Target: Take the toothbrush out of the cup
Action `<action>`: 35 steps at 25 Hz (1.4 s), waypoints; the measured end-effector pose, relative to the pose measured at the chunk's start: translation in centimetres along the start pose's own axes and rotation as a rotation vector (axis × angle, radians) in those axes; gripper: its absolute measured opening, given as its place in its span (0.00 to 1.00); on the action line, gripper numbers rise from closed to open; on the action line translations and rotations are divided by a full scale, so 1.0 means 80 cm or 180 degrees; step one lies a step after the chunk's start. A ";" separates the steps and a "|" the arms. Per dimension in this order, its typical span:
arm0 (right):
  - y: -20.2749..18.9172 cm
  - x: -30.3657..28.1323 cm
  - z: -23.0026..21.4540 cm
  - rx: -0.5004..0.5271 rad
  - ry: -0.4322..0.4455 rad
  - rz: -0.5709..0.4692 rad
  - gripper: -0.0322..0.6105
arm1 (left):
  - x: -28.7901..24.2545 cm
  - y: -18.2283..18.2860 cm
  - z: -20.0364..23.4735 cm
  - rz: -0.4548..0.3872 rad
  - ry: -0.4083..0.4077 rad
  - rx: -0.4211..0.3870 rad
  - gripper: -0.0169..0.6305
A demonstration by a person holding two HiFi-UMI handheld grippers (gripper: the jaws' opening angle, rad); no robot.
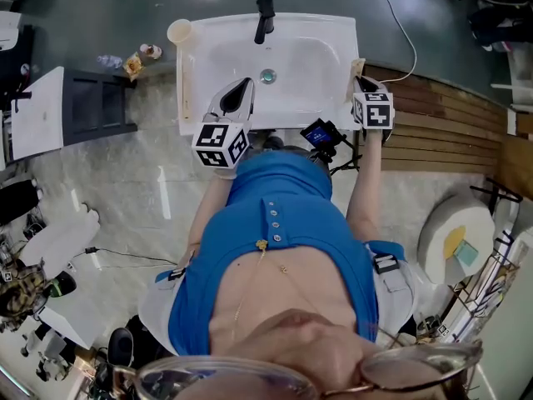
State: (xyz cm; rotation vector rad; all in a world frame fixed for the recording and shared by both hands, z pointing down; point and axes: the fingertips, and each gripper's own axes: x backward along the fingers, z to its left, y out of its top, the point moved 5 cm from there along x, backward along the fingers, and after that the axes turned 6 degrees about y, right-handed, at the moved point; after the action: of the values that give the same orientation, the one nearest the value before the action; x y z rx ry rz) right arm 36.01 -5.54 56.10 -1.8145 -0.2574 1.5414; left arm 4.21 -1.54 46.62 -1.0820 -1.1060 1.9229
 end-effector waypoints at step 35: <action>-0.051 -0.077 -0.034 -0.0486 -0.0288 0.0080 0.08 | 0.007 -0.003 0.011 0.0018 0.0122 0.0081 0.03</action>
State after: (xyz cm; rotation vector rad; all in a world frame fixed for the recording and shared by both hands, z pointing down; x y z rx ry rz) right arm 38.07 -7.24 63.50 -1.8729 -0.4063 1.6630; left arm 3.20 -1.28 46.91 -1.1046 -1.0559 1.9079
